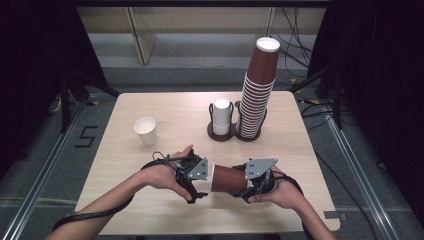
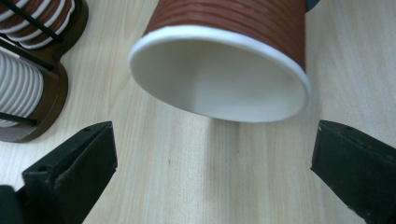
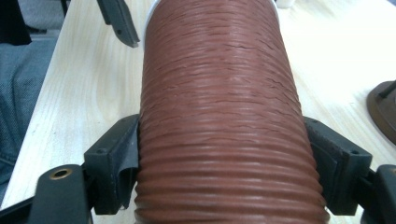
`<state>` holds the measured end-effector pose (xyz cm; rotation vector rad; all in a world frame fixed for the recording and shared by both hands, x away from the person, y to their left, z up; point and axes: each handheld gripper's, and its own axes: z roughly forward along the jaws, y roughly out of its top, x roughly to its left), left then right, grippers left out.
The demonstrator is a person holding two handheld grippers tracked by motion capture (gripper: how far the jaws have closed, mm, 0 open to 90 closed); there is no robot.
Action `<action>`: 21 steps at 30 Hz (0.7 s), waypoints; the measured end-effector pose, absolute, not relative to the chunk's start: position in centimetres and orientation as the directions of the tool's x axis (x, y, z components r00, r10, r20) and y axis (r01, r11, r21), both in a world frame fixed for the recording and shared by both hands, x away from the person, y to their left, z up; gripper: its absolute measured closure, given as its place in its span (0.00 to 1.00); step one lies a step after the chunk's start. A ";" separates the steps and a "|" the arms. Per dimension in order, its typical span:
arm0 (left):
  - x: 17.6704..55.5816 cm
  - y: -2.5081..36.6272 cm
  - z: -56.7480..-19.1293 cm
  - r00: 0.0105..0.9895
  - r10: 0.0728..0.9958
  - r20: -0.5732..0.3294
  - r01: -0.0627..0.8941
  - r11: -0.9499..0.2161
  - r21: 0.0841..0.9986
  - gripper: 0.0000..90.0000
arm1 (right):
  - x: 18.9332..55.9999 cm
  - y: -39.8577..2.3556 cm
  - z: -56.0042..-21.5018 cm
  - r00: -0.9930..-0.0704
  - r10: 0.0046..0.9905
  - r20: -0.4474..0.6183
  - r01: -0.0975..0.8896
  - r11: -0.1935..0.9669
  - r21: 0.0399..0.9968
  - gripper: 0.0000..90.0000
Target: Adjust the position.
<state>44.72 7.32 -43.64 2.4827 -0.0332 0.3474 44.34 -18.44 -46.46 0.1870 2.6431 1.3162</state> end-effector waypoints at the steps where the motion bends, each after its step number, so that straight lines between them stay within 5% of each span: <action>1: 44.7 7.4 -43.7 0.962 0.071 0.262 -0.104 -0.795 0.598 0.00 | 44.4 -18.5 -46.5 -0.974 0.194 -0.118 0.022 0.597 0.802 0.24; 21: 45.4 7.5 -43.7 0.985 0.101 0.137 -0.026 -0.705 0.708 0.00 | 44.2 -19.1 -47.1 -0.966 0.225 -0.127 0.006 0.510 0.860 0.24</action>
